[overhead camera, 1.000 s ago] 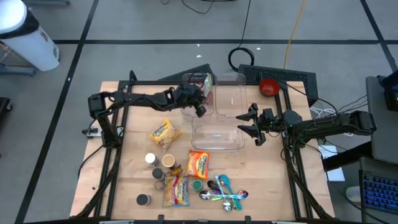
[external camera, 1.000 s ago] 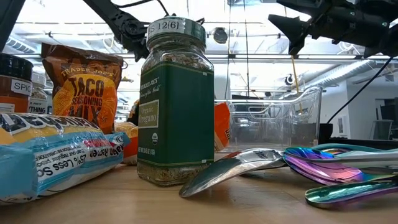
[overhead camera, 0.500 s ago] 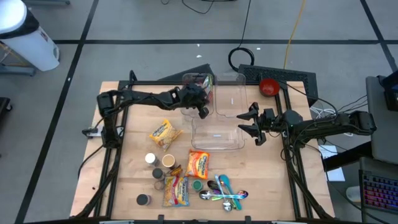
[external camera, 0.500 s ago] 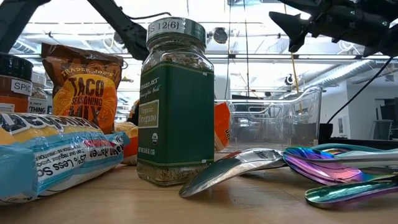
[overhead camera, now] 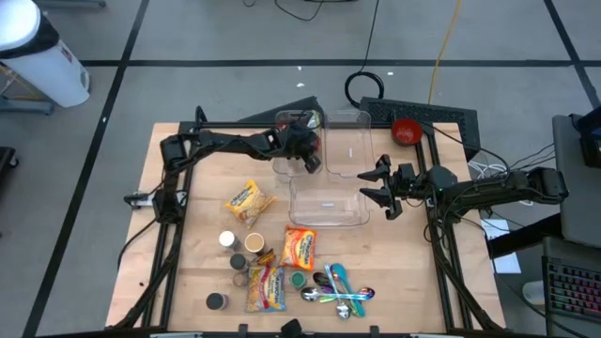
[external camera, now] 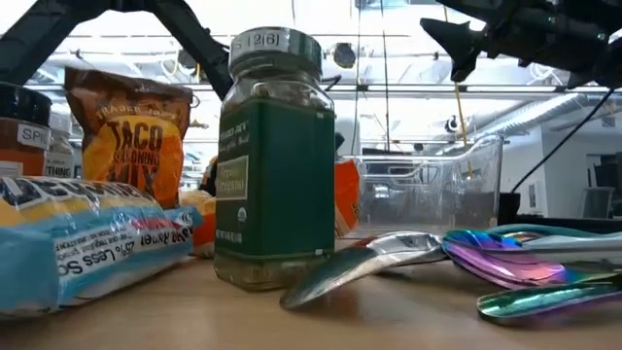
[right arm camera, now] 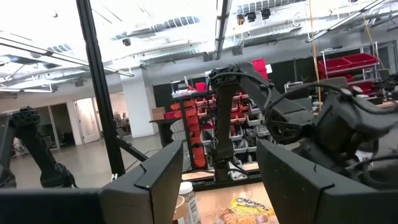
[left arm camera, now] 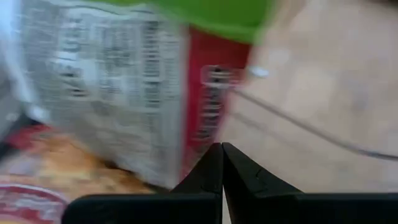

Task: Pick & Place Food Item
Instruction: Put the green noodle pack into the left transparent bin

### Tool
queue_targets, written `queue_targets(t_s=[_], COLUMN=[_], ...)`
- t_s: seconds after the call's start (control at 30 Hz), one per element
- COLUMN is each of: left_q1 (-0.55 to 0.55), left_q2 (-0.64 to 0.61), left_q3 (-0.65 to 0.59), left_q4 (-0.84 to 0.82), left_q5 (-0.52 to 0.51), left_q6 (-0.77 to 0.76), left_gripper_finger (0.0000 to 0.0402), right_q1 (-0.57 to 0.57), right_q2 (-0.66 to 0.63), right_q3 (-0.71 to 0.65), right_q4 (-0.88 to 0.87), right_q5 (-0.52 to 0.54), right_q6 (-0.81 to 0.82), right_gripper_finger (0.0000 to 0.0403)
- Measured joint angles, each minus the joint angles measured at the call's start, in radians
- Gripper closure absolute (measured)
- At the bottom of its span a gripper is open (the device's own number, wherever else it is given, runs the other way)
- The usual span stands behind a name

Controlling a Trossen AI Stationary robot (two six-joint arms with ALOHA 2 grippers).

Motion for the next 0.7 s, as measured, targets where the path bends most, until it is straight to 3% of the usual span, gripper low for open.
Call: queue_targets(t_s=[0.5,0.7], left_q1=[-0.006,-0.007], left_q2=[0.003,0.003], left_q3=[-0.003,-0.003], left_q4=[-0.016,-0.008], left_q5=[-0.124,-0.165], left_q6=[-0.057,-0.162], left_gripper_finger=[0.0398,0.0397], right_q1=[0.000,0.000], right_q2=[0.000,0.000], right_q3=[0.000,0.000], right_q4=[-0.009,-0.010], right_q5=[0.000,0.000], right_q6=[0.000,0.000], right_gripper_finger=[0.0206,0.0206])
